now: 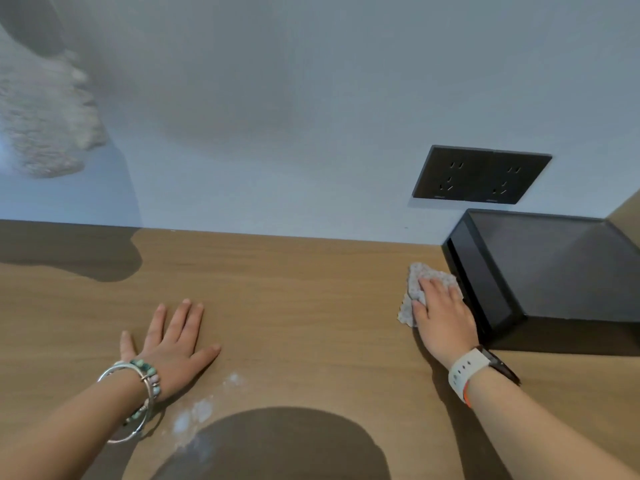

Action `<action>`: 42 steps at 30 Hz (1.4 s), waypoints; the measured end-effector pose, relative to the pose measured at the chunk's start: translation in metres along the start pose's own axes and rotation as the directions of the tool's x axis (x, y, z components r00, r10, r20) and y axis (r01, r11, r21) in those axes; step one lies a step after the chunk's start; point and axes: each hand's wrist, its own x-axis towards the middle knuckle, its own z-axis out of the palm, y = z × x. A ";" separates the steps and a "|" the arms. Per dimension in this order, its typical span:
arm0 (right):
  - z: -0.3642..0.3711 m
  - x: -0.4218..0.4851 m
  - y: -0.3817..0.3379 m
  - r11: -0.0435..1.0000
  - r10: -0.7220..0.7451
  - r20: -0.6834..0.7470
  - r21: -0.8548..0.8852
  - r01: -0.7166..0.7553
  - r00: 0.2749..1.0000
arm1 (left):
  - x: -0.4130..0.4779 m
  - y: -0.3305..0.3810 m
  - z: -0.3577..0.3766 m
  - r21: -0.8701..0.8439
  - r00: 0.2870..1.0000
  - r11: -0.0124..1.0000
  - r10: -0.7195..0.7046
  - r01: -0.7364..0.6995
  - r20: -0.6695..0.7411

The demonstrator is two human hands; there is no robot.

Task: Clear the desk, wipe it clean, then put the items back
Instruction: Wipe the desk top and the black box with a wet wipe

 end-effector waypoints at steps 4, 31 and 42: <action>0.004 0.041 -0.018 1.000 0.018 -0.006 -0.007 -0.018 1.000 | 0.000 0.002 0.002 0.018 1.000 1.000 -0.006 0.006 -0.002; 0.027 -0.019 -0.117 0.785 -0.618 0.083 0.134 0.605 0.782 | -0.003 0.001 -0.003 -0.028 0.998 0.999 0.020 -0.018 0.053; 0.037 -0.049 -0.145 0.728 -0.684 0.108 0.158 0.667 0.721 | 0.001 -0.001 -0.003 -0.050 0.998 0.997 0.053 -0.051 0.040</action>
